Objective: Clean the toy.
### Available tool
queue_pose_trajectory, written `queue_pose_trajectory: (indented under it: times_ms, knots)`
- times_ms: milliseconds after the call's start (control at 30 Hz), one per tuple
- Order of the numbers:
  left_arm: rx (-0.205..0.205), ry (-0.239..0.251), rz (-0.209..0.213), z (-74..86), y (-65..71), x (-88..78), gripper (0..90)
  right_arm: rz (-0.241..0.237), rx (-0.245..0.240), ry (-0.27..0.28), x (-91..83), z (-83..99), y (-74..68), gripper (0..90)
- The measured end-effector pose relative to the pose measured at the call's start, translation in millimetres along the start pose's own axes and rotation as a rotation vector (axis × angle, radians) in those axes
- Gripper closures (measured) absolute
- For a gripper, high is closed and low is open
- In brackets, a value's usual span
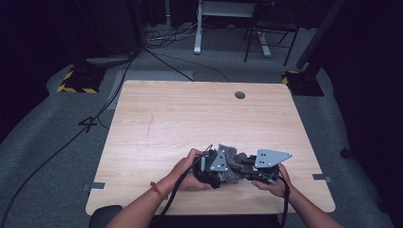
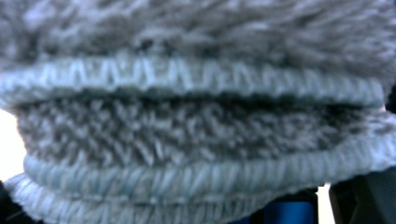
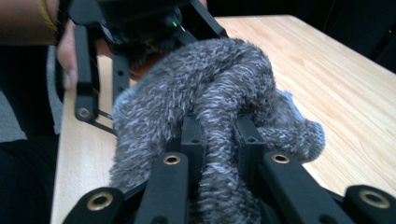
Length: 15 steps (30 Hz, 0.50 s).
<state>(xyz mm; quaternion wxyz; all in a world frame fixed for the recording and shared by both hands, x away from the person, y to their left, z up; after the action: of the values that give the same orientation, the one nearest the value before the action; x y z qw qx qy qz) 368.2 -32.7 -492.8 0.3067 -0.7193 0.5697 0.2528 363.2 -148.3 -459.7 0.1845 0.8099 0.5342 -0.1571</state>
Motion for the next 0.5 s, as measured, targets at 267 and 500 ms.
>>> queue_pose_trajectory:
  times_ms: [267, 500]
  knots:
    - [-0.003, 0.061, -0.022, -6.0, -2.9, -13.8, 33.7, 0.028, 0.047, -0.124, 4.1, 31.2, 16.7, 78.3]
    - [0.004, 0.107, 0.000, -9.8, -1.4, -20.0, 33.7, -0.009, 0.085, -0.194, 13.8, 47.7, 19.3, 78.2]
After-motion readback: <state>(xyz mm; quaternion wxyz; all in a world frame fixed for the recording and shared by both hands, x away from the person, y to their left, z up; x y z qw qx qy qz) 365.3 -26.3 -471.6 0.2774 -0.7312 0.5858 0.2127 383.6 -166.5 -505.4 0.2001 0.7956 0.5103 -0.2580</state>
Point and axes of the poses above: each handheld gripper's, and its own axes: x roughly forward along the jaws, z roughly out of its underside, y roughly to its right, the point moved 7 cm from there along x, roughly forward along the jaws, and after that the axes turned 3 degrees about z, right-handed, at the moved point
